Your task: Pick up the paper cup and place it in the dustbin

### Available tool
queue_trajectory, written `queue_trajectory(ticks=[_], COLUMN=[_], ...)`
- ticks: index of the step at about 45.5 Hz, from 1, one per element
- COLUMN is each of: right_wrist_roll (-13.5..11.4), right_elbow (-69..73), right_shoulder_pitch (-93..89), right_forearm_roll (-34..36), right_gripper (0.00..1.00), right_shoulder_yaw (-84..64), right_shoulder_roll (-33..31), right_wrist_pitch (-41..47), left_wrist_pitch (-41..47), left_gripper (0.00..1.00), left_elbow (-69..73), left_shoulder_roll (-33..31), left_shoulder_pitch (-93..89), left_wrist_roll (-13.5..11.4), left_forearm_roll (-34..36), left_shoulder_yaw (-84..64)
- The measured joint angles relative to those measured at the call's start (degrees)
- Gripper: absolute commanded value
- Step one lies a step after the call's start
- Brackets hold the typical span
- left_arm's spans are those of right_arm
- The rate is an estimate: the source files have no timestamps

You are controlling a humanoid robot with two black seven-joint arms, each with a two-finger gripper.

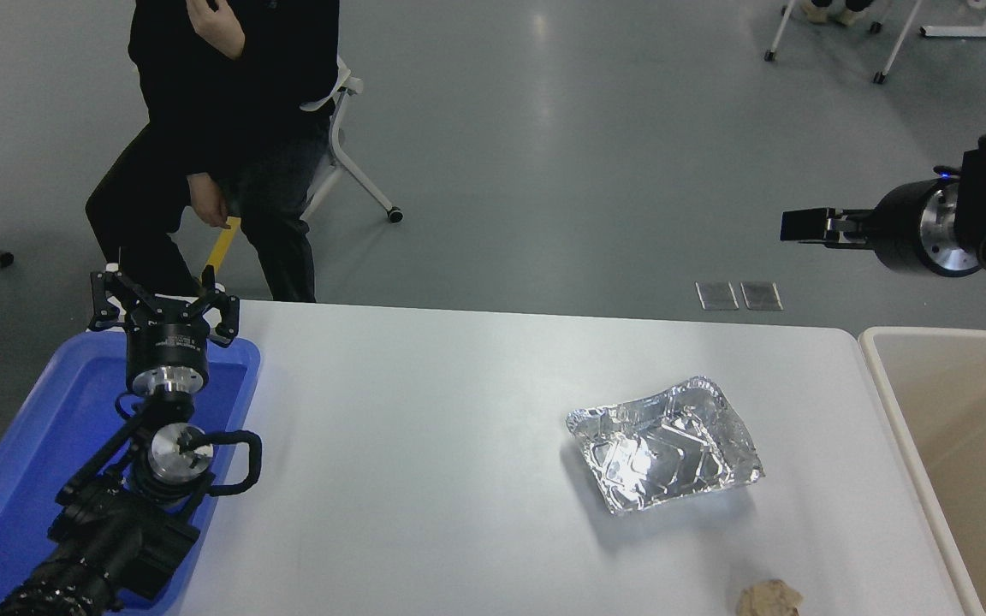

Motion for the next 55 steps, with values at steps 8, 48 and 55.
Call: queue_trajectory(ticks=[8,48,55], right_wrist_roll=[0.1,0.2,0.2], right_elbow=[3.5,8.3,8.3], right_shoulder_pitch=[3.9,16.0,17.1], right_forearm_roll=[0.5,13.9,16.7], right_gripper=[1.00,1.00,1.00], right_shoulder_yaw=[-1.1,-0.5,-0.2], right_shoulder_roll=[1.6,14.2,15.4], right_wrist_pitch=[6.1,31.2,34.0], left_wrist_pitch=[0.0,0.0,0.0], left_gripper=[0.99,0.99,0.99], left_elbow=[0.0,0.0,0.0], left_shoulder_roll=[0.0,0.0,0.0], left_shoulder_pitch=[0.0,0.0,0.0], left_wrist_roll=[0.0,0.0,0.0], left_forearm_roll=[0.0,0.0,0.0], left_shoulder_yaw=[0.0,0.0,0.0])
